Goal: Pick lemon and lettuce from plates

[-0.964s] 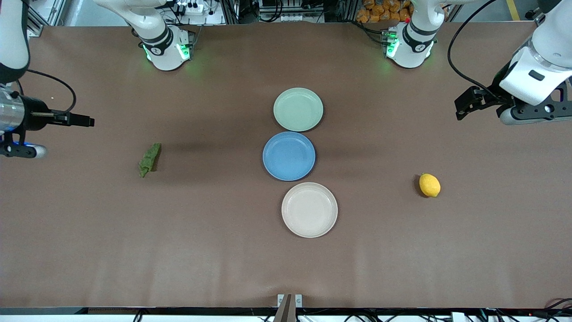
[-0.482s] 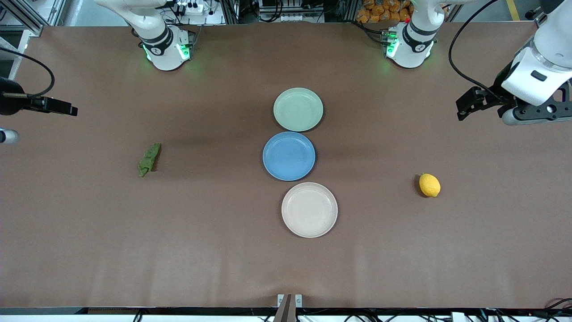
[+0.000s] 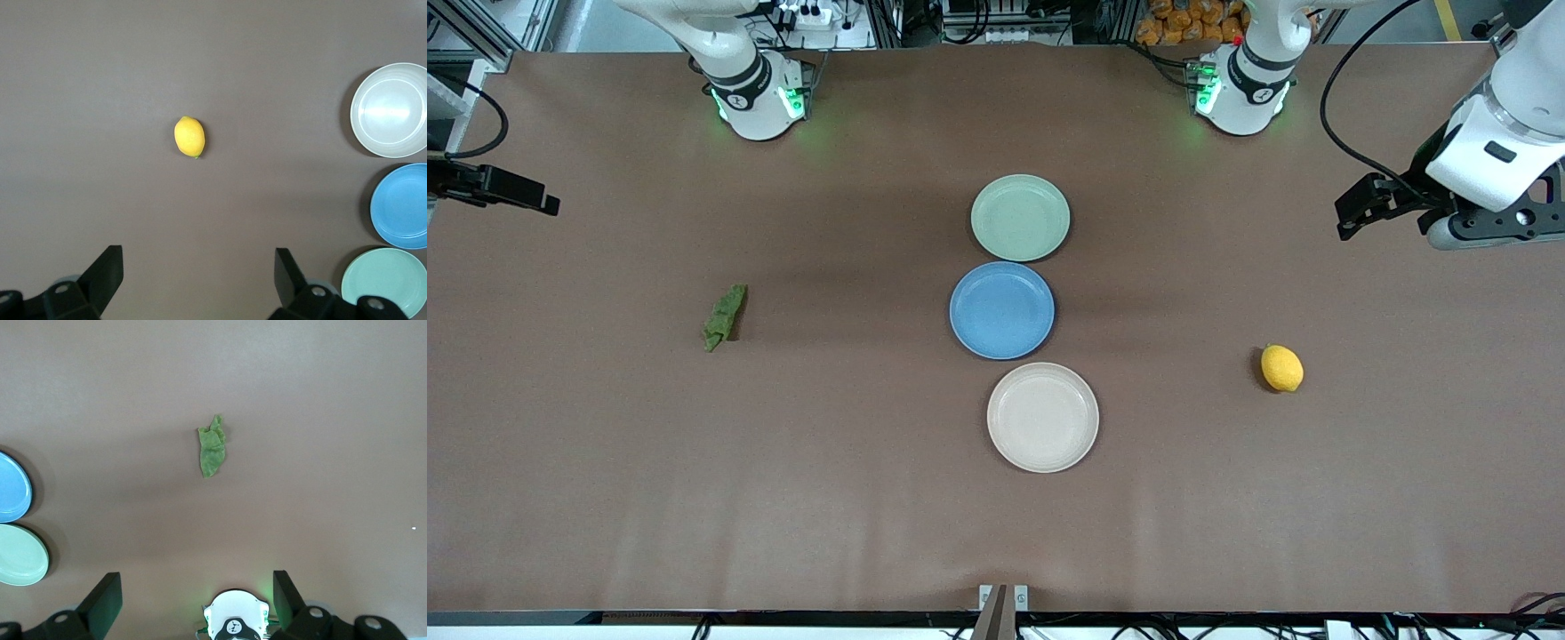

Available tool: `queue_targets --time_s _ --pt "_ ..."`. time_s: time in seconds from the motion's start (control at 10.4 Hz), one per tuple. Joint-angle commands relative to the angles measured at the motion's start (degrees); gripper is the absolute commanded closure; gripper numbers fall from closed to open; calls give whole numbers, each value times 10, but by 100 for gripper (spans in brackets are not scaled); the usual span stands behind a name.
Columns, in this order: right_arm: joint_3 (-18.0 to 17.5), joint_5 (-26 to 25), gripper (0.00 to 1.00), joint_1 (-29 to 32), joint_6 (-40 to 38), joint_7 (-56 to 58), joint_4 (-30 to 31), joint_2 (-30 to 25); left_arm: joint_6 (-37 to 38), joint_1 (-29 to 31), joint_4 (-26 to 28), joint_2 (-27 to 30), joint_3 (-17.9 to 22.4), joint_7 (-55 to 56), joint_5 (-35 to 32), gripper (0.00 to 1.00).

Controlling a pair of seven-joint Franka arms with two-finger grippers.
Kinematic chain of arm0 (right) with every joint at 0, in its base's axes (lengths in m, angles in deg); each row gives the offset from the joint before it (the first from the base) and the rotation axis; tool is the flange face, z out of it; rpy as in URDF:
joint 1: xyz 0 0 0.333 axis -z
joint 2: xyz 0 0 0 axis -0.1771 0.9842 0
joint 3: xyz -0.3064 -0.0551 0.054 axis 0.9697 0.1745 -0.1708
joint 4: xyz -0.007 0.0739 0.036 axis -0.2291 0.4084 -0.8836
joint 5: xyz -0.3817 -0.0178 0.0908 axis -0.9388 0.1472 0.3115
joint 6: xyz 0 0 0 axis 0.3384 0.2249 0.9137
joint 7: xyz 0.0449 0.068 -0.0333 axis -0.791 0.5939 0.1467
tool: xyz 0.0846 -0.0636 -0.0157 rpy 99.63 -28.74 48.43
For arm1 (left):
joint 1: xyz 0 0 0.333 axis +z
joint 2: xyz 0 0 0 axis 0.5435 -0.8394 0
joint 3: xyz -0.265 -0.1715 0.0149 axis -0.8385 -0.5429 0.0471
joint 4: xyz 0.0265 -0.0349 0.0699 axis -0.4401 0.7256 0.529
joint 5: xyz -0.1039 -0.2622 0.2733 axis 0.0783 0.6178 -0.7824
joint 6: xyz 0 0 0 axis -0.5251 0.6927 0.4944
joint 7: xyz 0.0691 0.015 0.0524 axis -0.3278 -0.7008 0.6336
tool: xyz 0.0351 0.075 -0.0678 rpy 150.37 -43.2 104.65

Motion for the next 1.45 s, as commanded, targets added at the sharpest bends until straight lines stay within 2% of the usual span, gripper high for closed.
queue_targets --time_s 0.0,0.19,0.58,0.77,1.35 --pt "-40 -1 0 27 1 1 14 -26 13 3 -14 -5 1 -11 12 0" --pt "-49 -2 0 27 23 4 48 -46 13 3 -14 -5 1 -12 12 0" --pt "-45 -7 0 18 50 5 53 -42 13 4 -14 -4 1 -11 12 0" --pt "-28 -8 0 9 78 6 60 -39 13 5 -14 -5 1 -11 12 0" --pt "-16 -9 0 7 109 19 55 -24 13 5 -14 -5 1 -12 12 0"
